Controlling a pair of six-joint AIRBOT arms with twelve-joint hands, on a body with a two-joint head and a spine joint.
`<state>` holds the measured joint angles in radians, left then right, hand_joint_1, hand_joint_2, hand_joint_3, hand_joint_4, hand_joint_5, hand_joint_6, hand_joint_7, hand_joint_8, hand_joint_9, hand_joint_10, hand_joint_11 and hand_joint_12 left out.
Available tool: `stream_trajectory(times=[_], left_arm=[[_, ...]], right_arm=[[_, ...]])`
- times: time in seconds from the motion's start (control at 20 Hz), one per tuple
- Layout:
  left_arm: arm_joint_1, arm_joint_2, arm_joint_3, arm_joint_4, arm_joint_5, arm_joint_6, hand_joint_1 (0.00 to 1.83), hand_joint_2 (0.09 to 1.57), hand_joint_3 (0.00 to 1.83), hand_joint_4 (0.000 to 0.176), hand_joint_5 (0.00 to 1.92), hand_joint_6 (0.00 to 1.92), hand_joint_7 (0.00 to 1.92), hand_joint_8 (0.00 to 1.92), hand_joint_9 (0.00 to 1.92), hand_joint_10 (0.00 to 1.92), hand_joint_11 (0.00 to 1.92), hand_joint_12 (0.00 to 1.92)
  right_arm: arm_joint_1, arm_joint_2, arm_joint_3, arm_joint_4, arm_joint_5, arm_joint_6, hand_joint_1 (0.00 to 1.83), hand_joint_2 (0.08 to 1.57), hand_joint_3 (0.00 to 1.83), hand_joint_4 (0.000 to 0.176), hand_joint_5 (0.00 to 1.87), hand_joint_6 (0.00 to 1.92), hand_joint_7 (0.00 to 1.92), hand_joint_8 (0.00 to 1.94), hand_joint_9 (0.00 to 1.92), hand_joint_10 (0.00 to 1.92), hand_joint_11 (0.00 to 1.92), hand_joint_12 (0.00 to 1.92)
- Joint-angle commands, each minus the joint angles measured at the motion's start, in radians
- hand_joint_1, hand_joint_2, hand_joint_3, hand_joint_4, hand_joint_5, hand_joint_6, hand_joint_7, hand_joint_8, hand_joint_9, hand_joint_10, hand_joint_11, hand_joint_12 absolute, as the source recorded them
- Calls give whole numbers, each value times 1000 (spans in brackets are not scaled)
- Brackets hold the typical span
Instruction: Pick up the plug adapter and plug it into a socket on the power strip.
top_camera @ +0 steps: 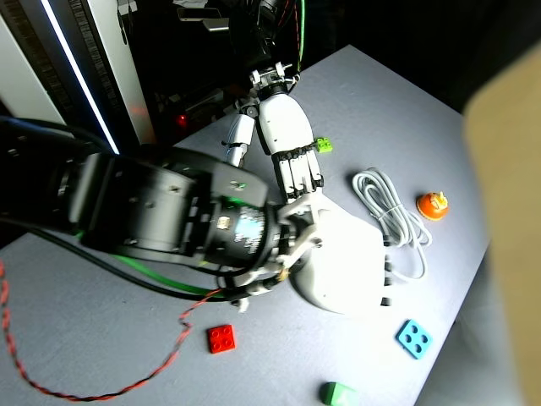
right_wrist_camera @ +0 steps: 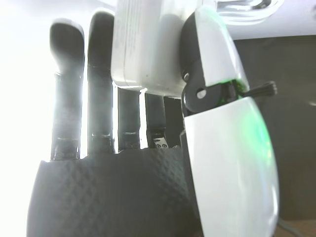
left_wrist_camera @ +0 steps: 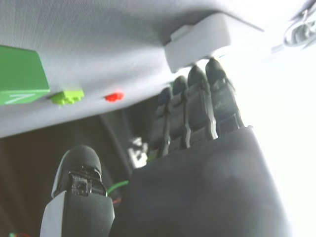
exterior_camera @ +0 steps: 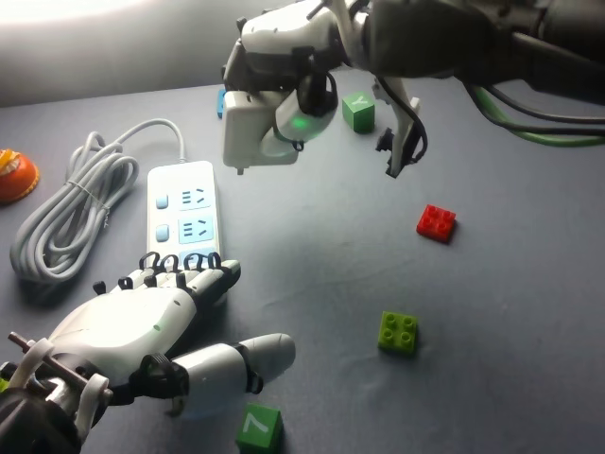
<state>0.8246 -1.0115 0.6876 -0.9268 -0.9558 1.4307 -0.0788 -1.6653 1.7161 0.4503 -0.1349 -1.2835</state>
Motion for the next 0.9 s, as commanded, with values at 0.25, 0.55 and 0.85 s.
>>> stream_trajectory(times=[0.25, 0.55, 0.85], left_arm=[[-14, 3, 4, 46, -70, -8, 0, 1160, 0, 0, 98, 1, 109, 2, 107, 1, 0, 261], [-15, -2, 6, 46, -69, -9, 0, 1160, 0, 0, 103, 2, 105, 1, 106, 2, 0, 264], [-20, -5, 9, 46, -69, -9, 0, 1160, 0, 0, 104, 2, 105, 1, 106, 1, 0, 266]], right_arm=[[3, -74, 105, 12, 65, 21, 1365, 1159, 0, 0, 801, 970, 932, 1161, 878, 1420, 739, 1583], [7, -159, 202, 37, 55, 30, 1358, 1187, 3, 0, 746, 1049, 851, 1257, 817, 1468, 771, 1557], [5, -239, 282, 37, 70, 31, 1358, 1188, 2, 0, 745, 1051, 850, 1258, 816, 1469, 770, 1558]])
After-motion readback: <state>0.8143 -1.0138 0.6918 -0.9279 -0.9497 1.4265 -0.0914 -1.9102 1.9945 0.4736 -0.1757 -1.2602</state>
